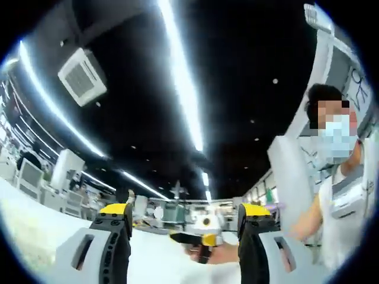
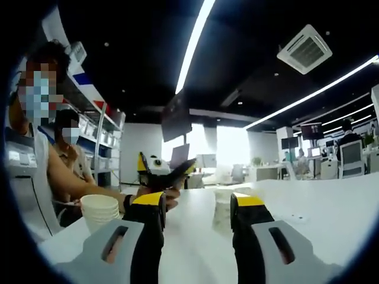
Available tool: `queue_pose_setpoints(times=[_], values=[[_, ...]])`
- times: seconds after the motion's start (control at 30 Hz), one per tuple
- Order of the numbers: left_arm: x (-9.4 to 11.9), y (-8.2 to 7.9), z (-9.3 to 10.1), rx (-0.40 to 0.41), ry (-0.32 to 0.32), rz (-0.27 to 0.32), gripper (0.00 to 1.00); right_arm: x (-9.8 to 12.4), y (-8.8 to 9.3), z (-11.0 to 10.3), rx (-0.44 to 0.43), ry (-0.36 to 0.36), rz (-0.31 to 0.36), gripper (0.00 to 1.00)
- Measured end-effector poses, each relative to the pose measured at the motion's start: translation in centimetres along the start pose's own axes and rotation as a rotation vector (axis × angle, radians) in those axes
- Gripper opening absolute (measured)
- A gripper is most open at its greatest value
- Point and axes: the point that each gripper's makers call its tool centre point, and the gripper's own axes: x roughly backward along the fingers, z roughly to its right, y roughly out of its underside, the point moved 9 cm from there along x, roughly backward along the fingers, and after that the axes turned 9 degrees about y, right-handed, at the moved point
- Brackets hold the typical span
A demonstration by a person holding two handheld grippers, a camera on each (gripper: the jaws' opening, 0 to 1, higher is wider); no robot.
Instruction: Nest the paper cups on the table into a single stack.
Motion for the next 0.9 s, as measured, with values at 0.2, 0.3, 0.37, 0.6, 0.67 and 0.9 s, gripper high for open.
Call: queue_pose_setpoints(times=[0.2, 0.3, 0.37, 0.6, 0.67, 0.9], values=[[3.2, -1.8, -4.0, -0.066, -0.297, 0.044, 0.69, -0.4, 0.6, -0.2, 0.010, 0.009, -0.023, 0.48], [4.5, -1.9, -5.4, -0.064, -0.390, 0.043, 0.70, -0.8, 1.1, -0.5, 0.029, 0.009, -0.046, 0.50], [4.9, -1.9, -6.0, -0.090, -0.408, 0.014, 0.68, -0.9, 1.3, -0.8, 0.040, 0.009, -0.058, 0.51], [5.6, -1.4, -6.6, -0.113, -0.445, -0.031, 0.67, -1.6, 3.1, -0.6, 0.075, 0.043, -0.169, 0.51], [5.9, -1.5, -7.1, -0.065, -0.445, 0.006, 0.66, -1.8, 3.6, -0.8, 0.067, 0.045, -0.175, 0.52], [5.9, -0.8, -7.6, -0.076, -0.492, -0.038, 0.63, -3.1, 3.5, -1.5, 0.052, 0.033, -0.184, 0.53]])
